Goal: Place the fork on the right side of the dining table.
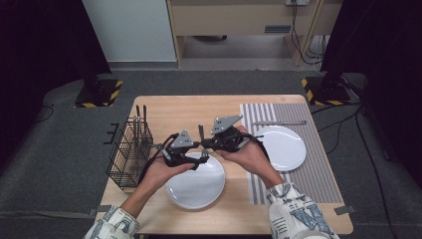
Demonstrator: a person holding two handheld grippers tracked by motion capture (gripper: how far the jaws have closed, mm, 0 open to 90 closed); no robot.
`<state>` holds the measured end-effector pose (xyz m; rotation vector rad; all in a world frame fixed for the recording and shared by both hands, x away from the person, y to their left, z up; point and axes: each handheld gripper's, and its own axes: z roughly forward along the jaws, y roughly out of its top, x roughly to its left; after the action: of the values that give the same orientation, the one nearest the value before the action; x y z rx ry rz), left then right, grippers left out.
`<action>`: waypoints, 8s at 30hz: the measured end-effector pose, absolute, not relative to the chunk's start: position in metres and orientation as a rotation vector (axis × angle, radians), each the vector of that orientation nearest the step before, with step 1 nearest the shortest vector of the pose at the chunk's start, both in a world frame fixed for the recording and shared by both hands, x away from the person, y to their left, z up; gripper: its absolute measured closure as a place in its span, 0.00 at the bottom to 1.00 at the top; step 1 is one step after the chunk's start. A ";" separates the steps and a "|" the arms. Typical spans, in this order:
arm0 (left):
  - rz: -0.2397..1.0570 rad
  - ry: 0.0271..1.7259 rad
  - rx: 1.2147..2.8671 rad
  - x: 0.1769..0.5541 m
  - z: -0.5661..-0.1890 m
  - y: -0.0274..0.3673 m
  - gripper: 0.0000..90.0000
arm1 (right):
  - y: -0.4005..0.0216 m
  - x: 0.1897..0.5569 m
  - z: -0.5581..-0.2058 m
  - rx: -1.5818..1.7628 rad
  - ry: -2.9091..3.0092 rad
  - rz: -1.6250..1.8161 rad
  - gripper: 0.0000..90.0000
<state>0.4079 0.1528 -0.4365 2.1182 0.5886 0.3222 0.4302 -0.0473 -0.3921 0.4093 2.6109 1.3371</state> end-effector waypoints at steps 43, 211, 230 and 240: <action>0.177 0.549 2.109 0.421 -0.450 0.161 0.88 | -0.048 0.424 -0.390 0.332 2.619 1.368 0.96; 0.202 0.601 2.303 0.402 -0.449 0.154 0.96 | -0.084 0.410 -0.425 0.476 2.578 1.118 0.88; 0.211 0.586 2.346 0.393 -0.440 0.155 0.96 | -0.058 0.402 -0.425 0.370 2.614 1.186 0.73; 0.200 0.580 2.338 0.393 -0.434 0.171 0.96 | -0.057 0.404 -0.428 0.351 2.618 1.202 0.85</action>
<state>0.3933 0.1714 -0.4342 2.3375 0.5800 0.2001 0.4040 -0.0570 -0.4283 0.3511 2.6182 1.2023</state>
